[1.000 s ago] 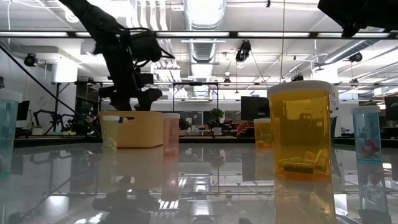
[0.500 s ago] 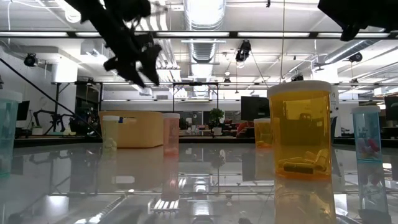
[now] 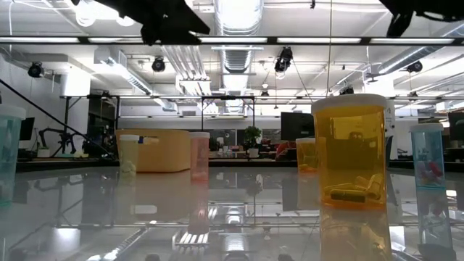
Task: Pick and place medicine bottles into bin by pill shape (circle, oval)
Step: Put the small red pill bottle into the blue bin
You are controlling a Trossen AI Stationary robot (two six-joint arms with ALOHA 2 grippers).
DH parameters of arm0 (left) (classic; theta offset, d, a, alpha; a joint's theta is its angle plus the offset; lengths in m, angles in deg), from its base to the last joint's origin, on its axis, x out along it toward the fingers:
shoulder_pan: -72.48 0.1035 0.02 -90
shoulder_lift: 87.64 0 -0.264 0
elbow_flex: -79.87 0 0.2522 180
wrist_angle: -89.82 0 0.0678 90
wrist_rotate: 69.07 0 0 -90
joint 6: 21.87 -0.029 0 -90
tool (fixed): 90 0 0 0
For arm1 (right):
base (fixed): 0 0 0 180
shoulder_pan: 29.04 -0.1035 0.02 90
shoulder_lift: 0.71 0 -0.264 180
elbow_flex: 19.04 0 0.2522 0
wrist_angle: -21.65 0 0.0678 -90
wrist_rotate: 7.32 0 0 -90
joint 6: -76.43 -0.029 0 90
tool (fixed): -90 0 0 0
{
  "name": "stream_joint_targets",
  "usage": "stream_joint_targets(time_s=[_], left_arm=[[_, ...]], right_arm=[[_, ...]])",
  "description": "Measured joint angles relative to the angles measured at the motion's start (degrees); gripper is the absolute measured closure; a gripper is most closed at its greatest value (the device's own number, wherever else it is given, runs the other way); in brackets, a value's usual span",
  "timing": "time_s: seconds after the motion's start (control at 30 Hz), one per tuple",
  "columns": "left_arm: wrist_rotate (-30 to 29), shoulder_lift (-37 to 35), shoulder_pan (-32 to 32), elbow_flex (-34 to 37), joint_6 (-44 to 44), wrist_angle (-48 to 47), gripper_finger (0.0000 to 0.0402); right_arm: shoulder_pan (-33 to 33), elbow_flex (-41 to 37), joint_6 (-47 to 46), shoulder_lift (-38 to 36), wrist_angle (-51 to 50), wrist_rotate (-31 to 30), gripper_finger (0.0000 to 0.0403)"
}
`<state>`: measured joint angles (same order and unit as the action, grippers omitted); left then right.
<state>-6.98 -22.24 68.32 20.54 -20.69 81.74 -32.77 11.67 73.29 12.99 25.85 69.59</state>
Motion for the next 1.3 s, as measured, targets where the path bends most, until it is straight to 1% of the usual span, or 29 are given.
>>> stream_joint_targets(time_s=[0.07,0.13,0.23,0.47,0.57,0.7,0.8,0.9,1.0,1.1,1.3], left_arm=[[0.07,-0.06,-0.35,0.89,-2.74,2.99,0.0121],[-0.03,-0.17,-0.29,1.04,-3.56,3.39,0.0121],[-0.08,-0.39,-0.22,1.06,-4.64,3.33,0.0121],[-0.08,-0.67,-0.22,1.11,-9.69,3.3,0.0121],[-0.08,-0.67,-0.2,1.32,-11.77,3.27,0.0121],[-0.08,-0.88,-0.2,2.6,-12.14,3.95,0.0121],[-0.06,-1.52,-0.2,4.86,-12.35,6.04,0.0121],[-0.06,-2.28,-0.2,6.26,-12.52,6.53,0.0121],[-0.06,-4.13,-0.2,7.22,-12.6,7.16,0.0121],[-0.07,-6.46,-0.28,8.98,-12.54,7.05,0.0121],[-0.03,-9.85,-0.31,11.27,-12.23,7.98,0.0121]], right_arm=[[0.0,2.44,0.44,3.75,-0.2,0.02,0.0335],[0.0,5.37,0.77,7.74,-0.65,0.04,0.0335],[0.0,9.86,1.77,13.52,-3.84,0.04,0.0335],[0.0,19.58,0.28,25.07,-16.39,0.06,0.0335],[-0.12,22.83,-0.25,29.34,-20.01,0.05,0.0335],[-0.76,25.46,-1.44,34.92,-23.6,0.37,0.0335],[-1.57,27.75,-1.44,37.79,-21.49,0.22,0.0335],[-2.36,28.88,-2.2,41.11,-22.49,0.2,0.0335],[-3.23,29.95,-2.93,44.16,-23.49,0.26,0.0335],[-3.94,32.05,-2.93,46.8,-21.7,0.22,0.0335],[-4.55,36.82,-2.82,54.2,-23.74,0.22,0.0335]])
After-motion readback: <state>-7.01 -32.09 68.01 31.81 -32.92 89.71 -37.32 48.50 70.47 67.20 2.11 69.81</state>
